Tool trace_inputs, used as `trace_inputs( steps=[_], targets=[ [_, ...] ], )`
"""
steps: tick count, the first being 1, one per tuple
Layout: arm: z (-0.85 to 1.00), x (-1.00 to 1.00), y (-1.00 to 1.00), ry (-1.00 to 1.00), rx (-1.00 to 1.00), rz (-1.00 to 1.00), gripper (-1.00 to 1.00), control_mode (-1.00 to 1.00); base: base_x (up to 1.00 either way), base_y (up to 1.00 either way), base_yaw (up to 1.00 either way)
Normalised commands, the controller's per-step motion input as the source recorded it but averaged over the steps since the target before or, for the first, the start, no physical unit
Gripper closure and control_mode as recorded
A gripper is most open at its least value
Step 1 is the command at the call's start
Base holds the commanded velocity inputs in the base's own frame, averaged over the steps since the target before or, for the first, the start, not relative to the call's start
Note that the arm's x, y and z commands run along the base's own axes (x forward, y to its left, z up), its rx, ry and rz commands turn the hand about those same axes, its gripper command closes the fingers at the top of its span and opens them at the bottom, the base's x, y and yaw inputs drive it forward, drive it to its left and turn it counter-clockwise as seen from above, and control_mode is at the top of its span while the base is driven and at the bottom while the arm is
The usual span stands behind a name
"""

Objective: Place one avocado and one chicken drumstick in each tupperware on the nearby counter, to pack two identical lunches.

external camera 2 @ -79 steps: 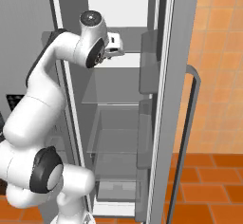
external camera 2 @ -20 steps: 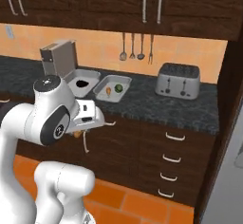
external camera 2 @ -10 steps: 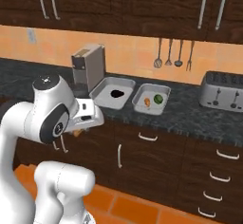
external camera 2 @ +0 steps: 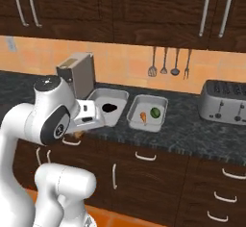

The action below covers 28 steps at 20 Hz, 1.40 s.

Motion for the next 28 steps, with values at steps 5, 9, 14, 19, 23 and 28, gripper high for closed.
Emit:
trace_inputs(
  steps=[5,9,14,19,23,28],
  targets=[
    [0.00,0.00,0.00,0.00,0.00,0.00,1.00,1.00,0.54,0.24,-0.25],
    [0.00,0.00,0.00,0.00,0.00,0.00,1.00,1.00,0.81,0.39,-0.15],
    [-0.10,0.07,0.05,0.00,0.00,-0.03,1.00,-1.00,0.36,0.24,-0.13],
    [-0.54,0.43,0.46,-0.01,0.00,-0.14,1.00,-1.00,0.00,0.00,0.00],
    [-0.52,0.93,0.50,0.00,0.04,-0.04,1.00,-1.00,0.00,0.00,0.00],
    [-0.29,1.00,0.38,0.12,0.05,0.00,1.00,-1.00,0.00,0.00,0.00]
  ],
)
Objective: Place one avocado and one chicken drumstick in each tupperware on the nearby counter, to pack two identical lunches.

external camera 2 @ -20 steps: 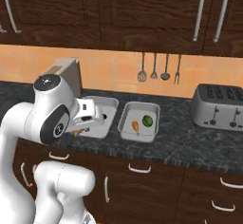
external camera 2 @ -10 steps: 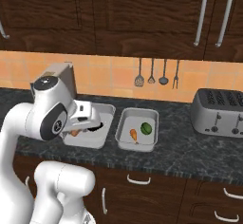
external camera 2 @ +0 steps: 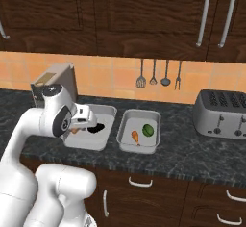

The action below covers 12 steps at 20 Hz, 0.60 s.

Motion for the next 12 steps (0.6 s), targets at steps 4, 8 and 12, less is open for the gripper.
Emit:
trace_inputs(
  steps=[4,8,12],
  targets=[
    [-0.56,0.79,0.08,0.33,0.01,0.03,1.00,-1.00,0.00,0.00,0.00],
    [-0.31,0.22,0.00,0.21,0.01,0.10,1.00,-1.00,0.00,0.00,0.00],
    [0.00,0.15,0.21,-0.07,0.11,0.10,1.00,-1.00,0.00,0.00,0.00]
  ],
)
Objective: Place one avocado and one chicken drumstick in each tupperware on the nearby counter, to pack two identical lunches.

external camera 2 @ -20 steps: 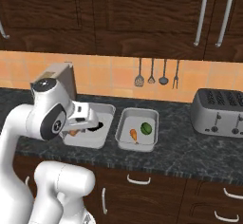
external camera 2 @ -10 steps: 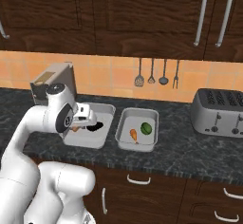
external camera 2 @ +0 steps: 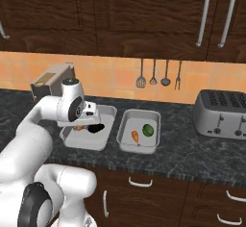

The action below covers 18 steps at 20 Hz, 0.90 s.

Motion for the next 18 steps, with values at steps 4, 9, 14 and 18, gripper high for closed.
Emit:
trace_inputs(
  steps=[4,9,14,18],
  targets=[
    [-0.43,0.73,0.38,-0.01,0.12,0.13,1.00,-1.00,0.00,0.00,0.00],
    [-0.21,0.62,0.24,-0.01,0.04,0.07,1.00,-1.00,0.00,0.00,0.00],
    [-0.07,0.61,0.00,0.00,0.00,0.00,1.00,-1.00,0.00,0.00,0.00],
    [-0.18,0.52,0.07,0.00,0.00,0.00,1.00,-1.00,0.00,0.00,0.00]
  ],
)
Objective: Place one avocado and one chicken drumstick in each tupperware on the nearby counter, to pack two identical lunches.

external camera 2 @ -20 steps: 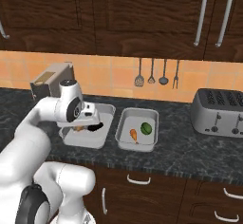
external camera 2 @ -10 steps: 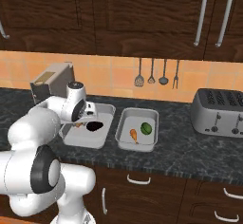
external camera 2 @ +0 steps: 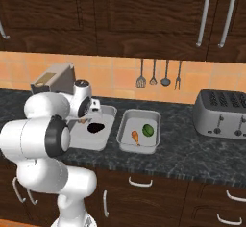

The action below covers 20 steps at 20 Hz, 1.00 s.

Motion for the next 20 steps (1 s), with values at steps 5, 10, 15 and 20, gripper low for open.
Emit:
trace_inputs(
  steps=[5,10,15,20],
  targets=[
    [-0.25,0.00,0.04,0.01,0.00,0.00,1.00,-1.00,0.00,0.00,0.00],
    [-0.59,0.00,0.06,0.02,0.00,0.00,1.00,-1.00,0.00,0.00,0.00],
    [-0.06,0.00,0.01,-0.04,-0.02,-0.01,1.00,-1.00,0.00,0.00,0.00],
    [0.03,0.00,0.00,-0.07,-0.09,-0.08,1.00,-1.00,0.00,0.00,0.00]
  ],
)
